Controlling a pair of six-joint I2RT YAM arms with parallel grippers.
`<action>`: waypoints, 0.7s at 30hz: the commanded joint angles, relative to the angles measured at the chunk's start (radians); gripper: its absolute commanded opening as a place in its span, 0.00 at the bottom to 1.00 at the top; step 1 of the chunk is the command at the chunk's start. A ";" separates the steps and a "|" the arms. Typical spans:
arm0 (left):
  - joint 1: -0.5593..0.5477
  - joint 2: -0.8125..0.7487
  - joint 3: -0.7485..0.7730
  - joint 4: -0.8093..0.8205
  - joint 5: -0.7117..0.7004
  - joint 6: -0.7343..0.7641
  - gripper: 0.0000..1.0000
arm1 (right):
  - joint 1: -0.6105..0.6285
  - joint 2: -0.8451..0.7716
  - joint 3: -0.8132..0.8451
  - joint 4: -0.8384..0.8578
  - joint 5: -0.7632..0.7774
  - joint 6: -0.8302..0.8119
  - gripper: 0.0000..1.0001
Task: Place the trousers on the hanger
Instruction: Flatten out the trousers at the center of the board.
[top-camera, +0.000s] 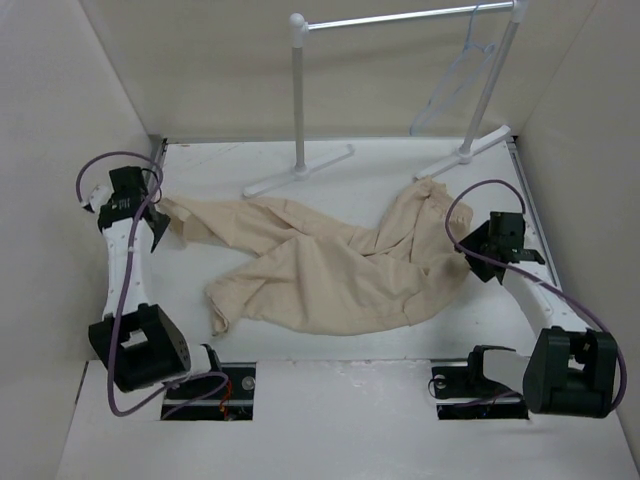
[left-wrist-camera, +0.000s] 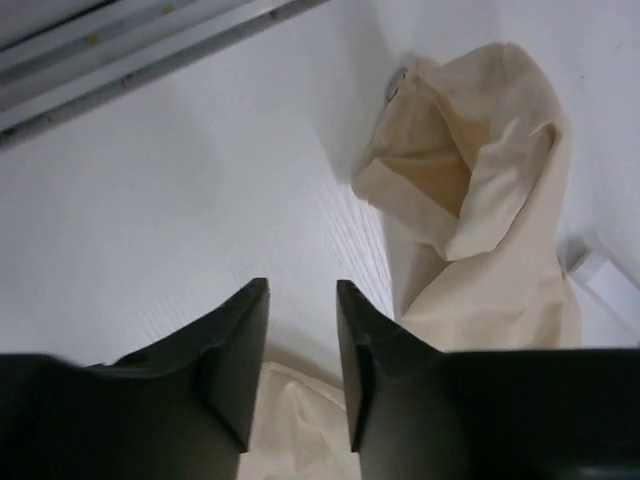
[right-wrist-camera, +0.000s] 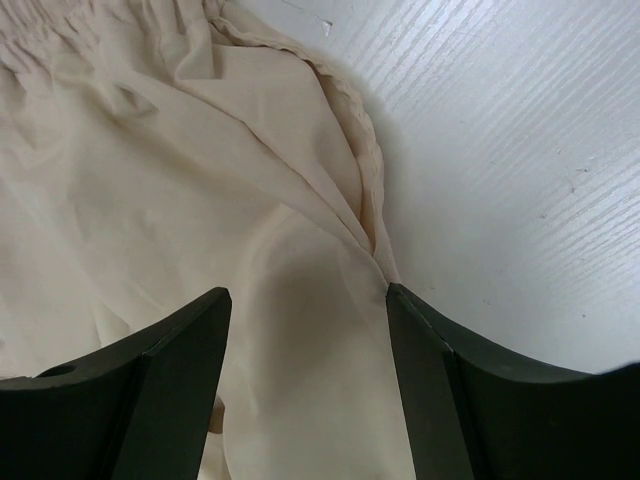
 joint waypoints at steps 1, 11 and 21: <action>-0.063 -0.080 0.121 -0.045 0.018 0.038 0.34 | -0.002 -0.072 -0.007 0.025 -0.002 -0.020 0.70; -0.554 -0.639 -0.334 -0.485 0.018 -0.198 0.31 | 0.090 -0.261 -0.063 -0.067 -0.035 -0.016 0.15; -0.484 -0.503 -0.554 -0.078 -0.052 -0.257 0.58 | 0.226 -0.277 -0.070 -0.067 -0.057 -0.027 0.55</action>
